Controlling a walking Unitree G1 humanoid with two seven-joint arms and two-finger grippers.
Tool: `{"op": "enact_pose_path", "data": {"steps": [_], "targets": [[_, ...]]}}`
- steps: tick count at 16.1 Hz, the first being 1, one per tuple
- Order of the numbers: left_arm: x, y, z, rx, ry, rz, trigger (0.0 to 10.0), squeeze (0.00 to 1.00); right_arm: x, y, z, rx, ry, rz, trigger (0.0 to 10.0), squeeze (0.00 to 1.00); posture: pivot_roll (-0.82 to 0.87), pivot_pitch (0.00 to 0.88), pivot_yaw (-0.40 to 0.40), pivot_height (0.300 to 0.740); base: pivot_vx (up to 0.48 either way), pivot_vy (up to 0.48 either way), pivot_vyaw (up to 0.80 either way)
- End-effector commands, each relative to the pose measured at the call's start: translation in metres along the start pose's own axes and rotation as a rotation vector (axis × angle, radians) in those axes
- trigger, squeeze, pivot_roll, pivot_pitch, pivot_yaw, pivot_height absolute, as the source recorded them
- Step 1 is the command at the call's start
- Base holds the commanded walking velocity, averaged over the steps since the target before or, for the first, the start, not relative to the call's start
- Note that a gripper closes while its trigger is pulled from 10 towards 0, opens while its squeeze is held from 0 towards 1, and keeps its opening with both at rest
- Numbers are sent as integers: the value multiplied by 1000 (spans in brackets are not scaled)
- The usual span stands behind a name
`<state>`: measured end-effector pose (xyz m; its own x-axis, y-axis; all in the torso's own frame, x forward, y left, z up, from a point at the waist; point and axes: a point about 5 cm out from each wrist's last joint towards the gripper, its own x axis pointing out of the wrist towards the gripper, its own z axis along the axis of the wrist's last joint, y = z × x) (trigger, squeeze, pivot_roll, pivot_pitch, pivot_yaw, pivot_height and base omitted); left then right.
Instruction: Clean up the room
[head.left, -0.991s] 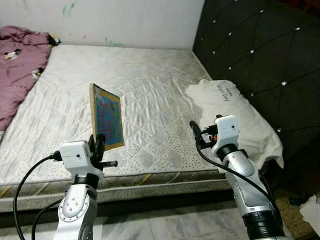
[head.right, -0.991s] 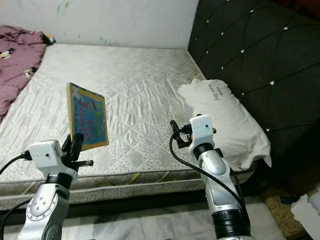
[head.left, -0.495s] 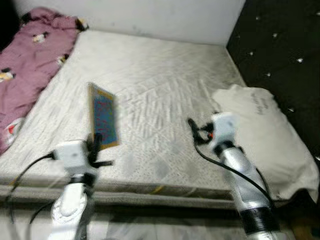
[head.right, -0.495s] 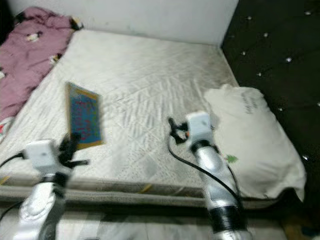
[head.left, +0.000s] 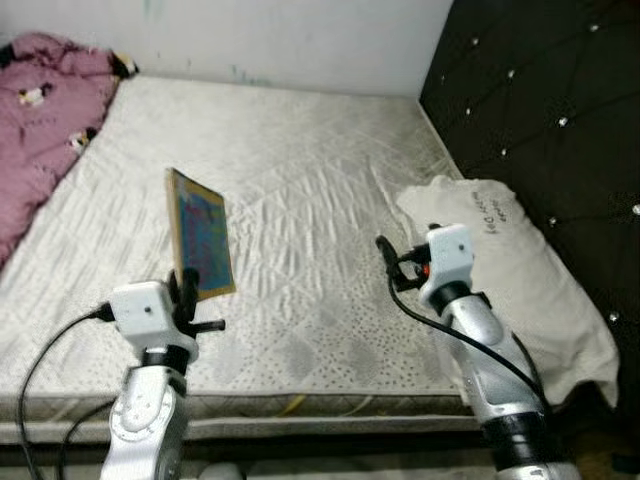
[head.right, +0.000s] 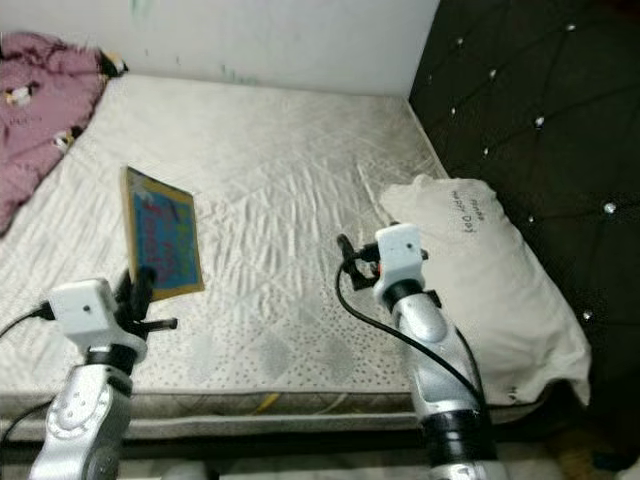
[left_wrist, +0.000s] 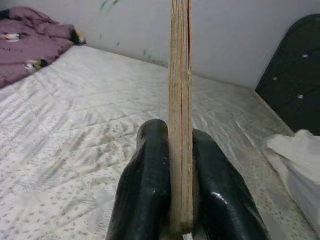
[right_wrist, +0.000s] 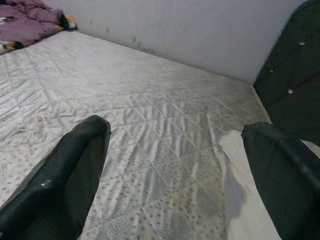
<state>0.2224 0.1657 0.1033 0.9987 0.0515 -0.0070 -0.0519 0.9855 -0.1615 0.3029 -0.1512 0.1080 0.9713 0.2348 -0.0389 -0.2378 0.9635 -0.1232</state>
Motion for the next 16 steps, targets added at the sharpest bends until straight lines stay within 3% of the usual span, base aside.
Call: {"op": "enact_pose_path", "data": {"steps": [1, 12, 16], "targets": [[3, -7, 9, 3, -46, -27, 10000, 0, -1, -6, -2, -8, 9, -22, 10000, 0, 43, 10, -92, 740, 0, 0, -550], [4, -9, 10, -6, -46, -34, 10000, 0, 0, -6, -1, -13, 7, -15, 10000, 0, 41, 19, -95, 740, 0, -429, 0], [5, -9, 13, -26, -69, -48, 10000, 0, 2, -6, 0, -15, 4, -14, 10000, 0, 43, 20, -97, 740, 0, 0, 0]]}}
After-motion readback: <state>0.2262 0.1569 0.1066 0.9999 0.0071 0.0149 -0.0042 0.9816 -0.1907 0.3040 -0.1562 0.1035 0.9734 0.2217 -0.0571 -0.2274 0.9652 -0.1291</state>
